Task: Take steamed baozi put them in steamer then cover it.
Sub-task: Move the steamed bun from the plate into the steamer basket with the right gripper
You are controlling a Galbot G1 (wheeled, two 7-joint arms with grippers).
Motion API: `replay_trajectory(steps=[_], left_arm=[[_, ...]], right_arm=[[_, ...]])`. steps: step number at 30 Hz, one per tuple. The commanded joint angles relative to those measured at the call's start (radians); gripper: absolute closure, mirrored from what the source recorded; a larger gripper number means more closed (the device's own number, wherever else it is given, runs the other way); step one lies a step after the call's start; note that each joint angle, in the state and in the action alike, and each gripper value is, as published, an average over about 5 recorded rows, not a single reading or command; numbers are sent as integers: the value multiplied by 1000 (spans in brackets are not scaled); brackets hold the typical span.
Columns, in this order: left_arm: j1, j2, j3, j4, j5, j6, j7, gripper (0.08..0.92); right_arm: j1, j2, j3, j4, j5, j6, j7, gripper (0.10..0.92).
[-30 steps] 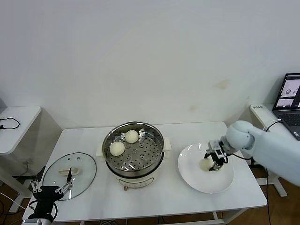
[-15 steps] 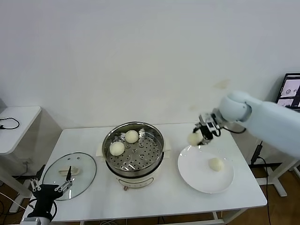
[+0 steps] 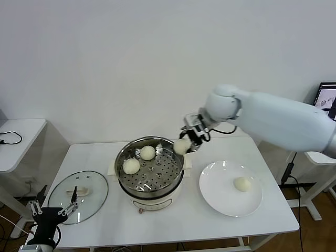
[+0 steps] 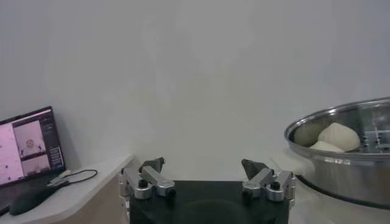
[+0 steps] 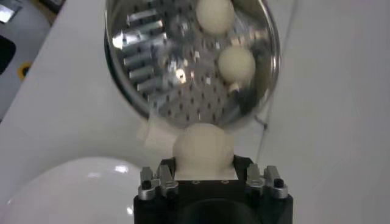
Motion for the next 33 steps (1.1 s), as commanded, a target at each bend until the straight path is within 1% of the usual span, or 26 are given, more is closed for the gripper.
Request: replay_trajectory(steps=[1, 5, 13, 24, 33], left_arm=[[1, -8, -8, -6, -4, 0, 0, 177], [3, -16, -9, -9, -5, 0, 0, 177], [2, -22, -16, -7, -8, -3, -1, 177], [2, -24, -15, 3, -10, -7, -2, 177], [-2, -27, -12, 13, -10, -11, -3, 177]], right_arm=[[-11, 233, -64, -51, -15, 127, 58, 431], [-42, 287, -83, -93, -109, 216, 63, 431], [-79, 353, -104, -156, -241, 356, 51, 427], [-90, 390, -131, -167, -276, 446, 16, 416], [-96, 377, -145, -155, -267, 457, 4, 414]])
